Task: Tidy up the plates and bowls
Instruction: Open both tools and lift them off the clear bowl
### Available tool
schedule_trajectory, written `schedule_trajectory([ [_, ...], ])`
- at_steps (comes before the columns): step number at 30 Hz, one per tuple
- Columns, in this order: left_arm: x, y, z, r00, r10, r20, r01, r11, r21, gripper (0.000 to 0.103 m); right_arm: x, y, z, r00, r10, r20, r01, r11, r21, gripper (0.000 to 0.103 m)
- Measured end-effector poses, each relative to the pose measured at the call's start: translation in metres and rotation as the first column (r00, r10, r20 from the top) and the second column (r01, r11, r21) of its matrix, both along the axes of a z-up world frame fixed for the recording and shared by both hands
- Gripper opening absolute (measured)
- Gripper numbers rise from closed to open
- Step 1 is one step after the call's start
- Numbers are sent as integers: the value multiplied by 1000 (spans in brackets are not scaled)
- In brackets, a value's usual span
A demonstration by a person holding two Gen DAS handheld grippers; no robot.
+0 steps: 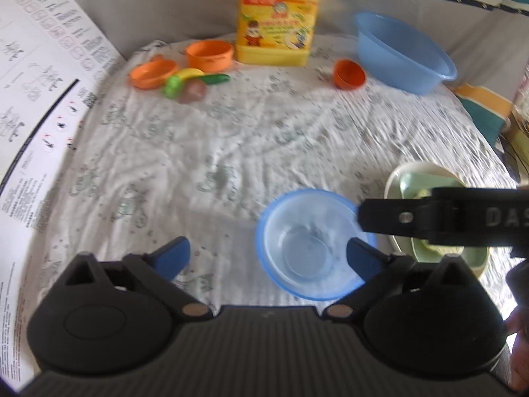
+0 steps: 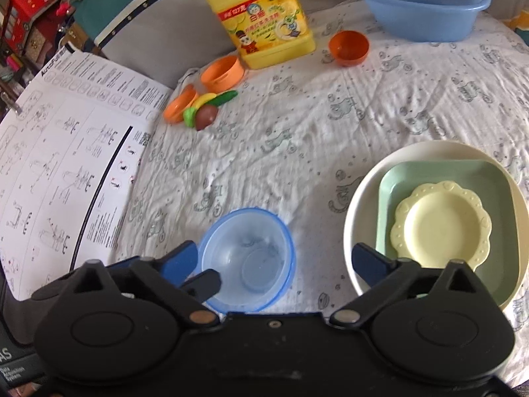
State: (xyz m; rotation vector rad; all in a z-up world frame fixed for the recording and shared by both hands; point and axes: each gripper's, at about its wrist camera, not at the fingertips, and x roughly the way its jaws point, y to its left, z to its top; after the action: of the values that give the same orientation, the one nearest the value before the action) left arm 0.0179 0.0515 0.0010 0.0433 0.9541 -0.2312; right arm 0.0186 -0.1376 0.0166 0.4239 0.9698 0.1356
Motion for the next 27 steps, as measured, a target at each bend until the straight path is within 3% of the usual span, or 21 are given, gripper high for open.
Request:
schedule_trajectory([
  [11, 5, 1, 3, 1000, 21, -18, -21, 1000, 1, 103, -1, -8, 5, 999, -29, 20, 29, 999, -18, 103],
  [27, 38, -39, 22, 1000, 16, -14, -16, 1000, 25, 103, 16, -52, 12, 991, -119, 56, 118, 993, 21, 103],
])
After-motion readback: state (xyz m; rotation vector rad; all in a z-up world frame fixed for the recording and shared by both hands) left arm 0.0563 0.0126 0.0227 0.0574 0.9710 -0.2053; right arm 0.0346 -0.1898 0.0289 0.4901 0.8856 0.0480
